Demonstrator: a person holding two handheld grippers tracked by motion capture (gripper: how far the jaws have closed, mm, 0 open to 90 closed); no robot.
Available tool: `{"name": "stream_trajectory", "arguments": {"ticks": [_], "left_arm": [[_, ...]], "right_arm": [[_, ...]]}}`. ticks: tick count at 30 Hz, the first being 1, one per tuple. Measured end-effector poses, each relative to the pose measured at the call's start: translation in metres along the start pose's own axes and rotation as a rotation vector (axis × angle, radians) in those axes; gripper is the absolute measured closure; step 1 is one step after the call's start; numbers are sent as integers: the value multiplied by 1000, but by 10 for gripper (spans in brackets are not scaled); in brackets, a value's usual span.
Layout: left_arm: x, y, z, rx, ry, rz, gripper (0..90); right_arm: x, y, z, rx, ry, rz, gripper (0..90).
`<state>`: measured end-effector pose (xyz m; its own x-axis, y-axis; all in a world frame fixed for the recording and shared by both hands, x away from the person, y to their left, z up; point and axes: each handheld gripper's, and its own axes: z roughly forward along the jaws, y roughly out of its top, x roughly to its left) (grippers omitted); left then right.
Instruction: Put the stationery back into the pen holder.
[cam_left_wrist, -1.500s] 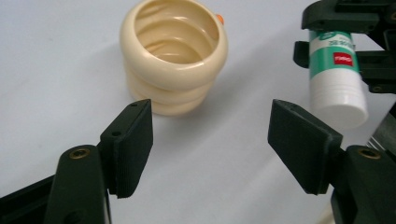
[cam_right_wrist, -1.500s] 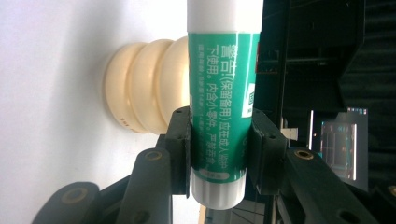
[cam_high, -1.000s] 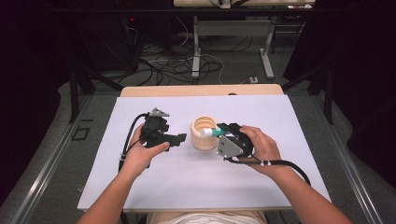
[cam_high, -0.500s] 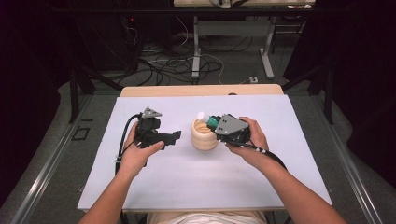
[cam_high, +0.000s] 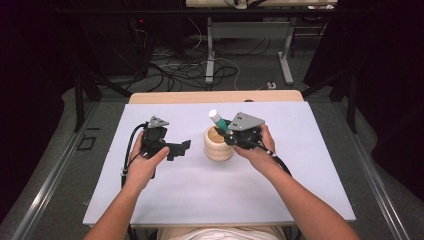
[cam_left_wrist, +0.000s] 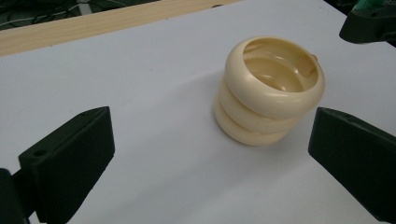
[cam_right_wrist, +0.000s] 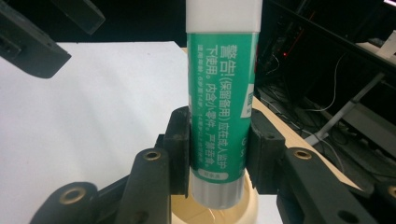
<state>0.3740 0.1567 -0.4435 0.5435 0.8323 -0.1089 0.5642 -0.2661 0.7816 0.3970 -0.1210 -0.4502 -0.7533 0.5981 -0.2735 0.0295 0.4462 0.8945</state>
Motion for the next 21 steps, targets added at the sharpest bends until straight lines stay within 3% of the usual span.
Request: {"name": "stream_trajectory", "arguments": {"ticks": [5, 14, 21], "left_arm": [[2, -1, -1, -15, 27, -1, 5], [7, -4, -1, -11, 18, -2, 5], [8, -5, 1, -22, 27, -22, 5]], "right_arm": [[-2, -4, 8, -7, 9, 56, 654], [-4, -14, 20, -21, 12, 150, 654], [-4, -20, 29, -21, 13, 189, 654]]}}
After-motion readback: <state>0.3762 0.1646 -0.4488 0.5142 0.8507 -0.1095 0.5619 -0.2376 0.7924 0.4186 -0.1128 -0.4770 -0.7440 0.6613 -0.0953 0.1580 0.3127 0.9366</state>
